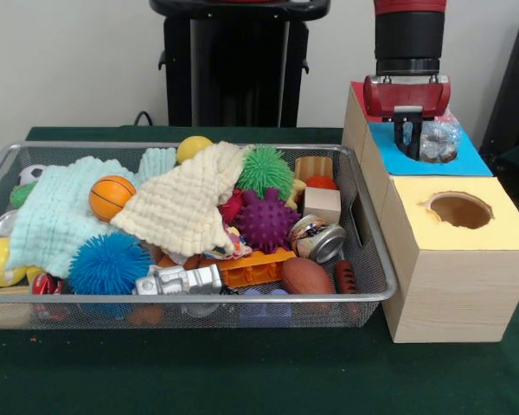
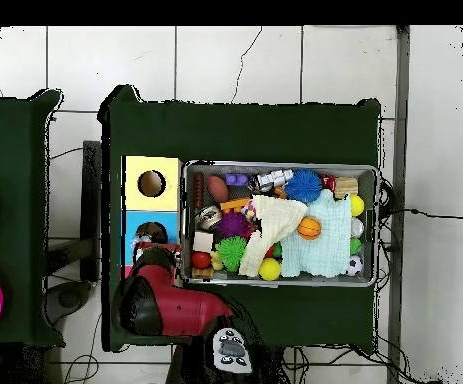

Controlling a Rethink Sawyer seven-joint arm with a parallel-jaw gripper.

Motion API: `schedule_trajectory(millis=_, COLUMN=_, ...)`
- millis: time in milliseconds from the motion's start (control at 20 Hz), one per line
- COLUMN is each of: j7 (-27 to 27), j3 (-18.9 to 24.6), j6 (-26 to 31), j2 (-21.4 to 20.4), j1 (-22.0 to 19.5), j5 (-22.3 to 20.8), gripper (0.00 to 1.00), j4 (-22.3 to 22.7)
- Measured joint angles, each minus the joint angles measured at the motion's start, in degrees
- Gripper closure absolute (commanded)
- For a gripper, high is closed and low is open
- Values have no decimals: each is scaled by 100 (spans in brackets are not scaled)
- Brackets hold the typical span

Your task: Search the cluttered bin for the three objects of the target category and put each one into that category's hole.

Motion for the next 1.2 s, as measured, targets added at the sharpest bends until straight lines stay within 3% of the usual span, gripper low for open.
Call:
schedule_trajectory(millis=300, j7=0, j3=-68, j6=85, j2=-65, j1=104, j5=9, gripper=100, j4=-12)
schedule_trajectory(millis=750, j7=0, j3=-637, j6=922, j2=-500, j1=743, j5=47, gripper=100, j4=-230)
schedule_trajectory(millis=1200, j7=0, j3=-833, j6=1210, j2=-733, j1=767, j5=44, gripper=100, j4=-604)
